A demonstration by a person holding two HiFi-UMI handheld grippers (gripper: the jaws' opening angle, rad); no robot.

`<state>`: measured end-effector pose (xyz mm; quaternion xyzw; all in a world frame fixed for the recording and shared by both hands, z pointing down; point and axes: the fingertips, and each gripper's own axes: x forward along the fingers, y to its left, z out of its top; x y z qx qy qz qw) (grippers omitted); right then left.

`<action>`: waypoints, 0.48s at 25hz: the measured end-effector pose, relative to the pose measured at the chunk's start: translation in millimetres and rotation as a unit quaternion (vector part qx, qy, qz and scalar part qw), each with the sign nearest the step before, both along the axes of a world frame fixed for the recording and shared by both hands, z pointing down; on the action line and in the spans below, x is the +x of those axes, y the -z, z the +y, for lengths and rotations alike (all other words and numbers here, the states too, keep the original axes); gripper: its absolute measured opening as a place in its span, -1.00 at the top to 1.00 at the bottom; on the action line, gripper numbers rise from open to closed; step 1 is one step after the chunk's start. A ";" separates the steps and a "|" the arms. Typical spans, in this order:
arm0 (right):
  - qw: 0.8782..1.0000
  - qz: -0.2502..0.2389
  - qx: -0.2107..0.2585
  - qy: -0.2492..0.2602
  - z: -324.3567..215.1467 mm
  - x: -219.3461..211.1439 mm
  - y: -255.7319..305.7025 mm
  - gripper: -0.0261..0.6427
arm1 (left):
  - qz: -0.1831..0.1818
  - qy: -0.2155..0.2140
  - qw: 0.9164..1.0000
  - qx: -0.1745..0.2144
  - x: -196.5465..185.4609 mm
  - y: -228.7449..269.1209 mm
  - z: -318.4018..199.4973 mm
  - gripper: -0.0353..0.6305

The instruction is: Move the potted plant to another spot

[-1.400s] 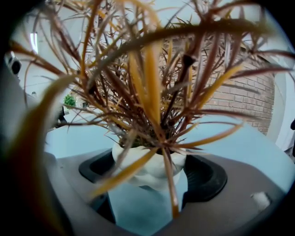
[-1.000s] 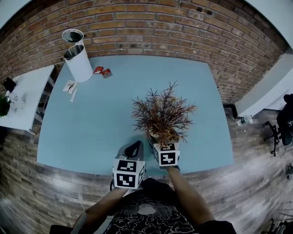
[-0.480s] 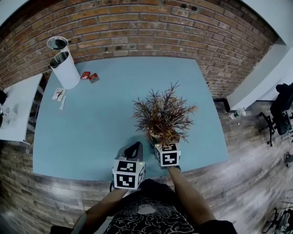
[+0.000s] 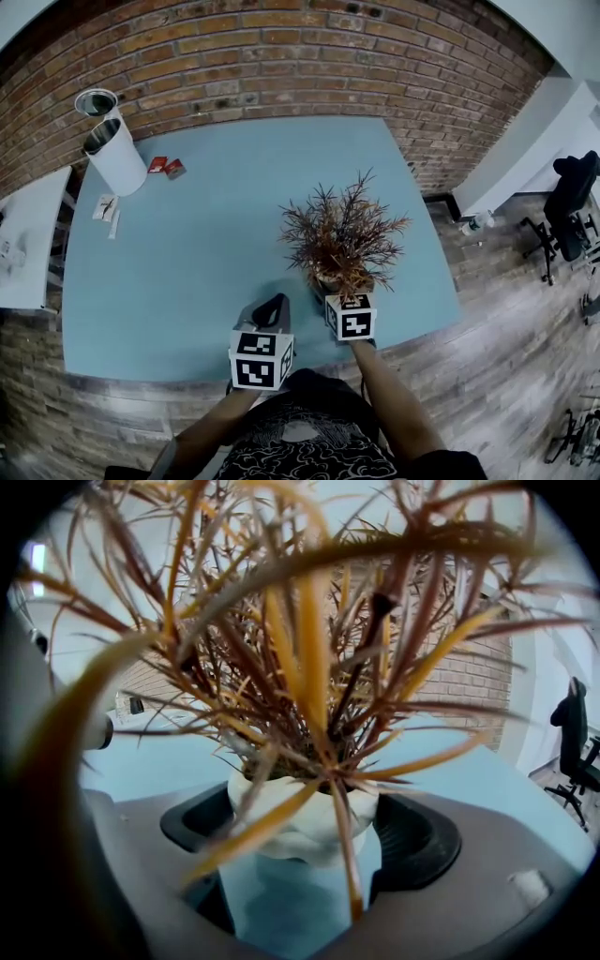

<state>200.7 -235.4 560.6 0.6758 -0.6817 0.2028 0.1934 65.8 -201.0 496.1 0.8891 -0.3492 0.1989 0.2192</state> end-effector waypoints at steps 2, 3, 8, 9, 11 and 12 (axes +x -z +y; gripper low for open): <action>1.000 0.000 0.001 -0.011 2.2 10.2 -0.9 -0.47 | 0.000 -0.003 1.000 -0.001 0.8 -0.5 0.0 0.91; 1.000 0.000 0.002 -0.016 2.9 13.5 -1.6 -0.47 | 0.001 -0.005 1.000 -0.001 -0.4 -1.1 -0.3 0.91; 1.000 0.000 0.008 -0.030 5.3 21.7 -4.6 -0.48 | 0.000 -0.013 1.000 -0.002 -3.9 -5.5 0.8 0.91; 0.999 0.001 0.007 -0.032 5.5 22.4 -4.8 -0.48 | -0.001 -0.015 1.000 -0.003 -3.4 -6.3 1.6 0.91; 0.999 0.003 0.003 -0.036 6.2 22.8 -4.7 -0.48 | -0.004 -0.018 1.000 -0.006 -3.9 -7.9 3.1 0.91; 0.999 0.003 0.002 -0.038 6.8 22.7 -4.3 -0.48 | -0.005 -0.019 1.000 -0.007 -4.7 -8.4 3.9 0.91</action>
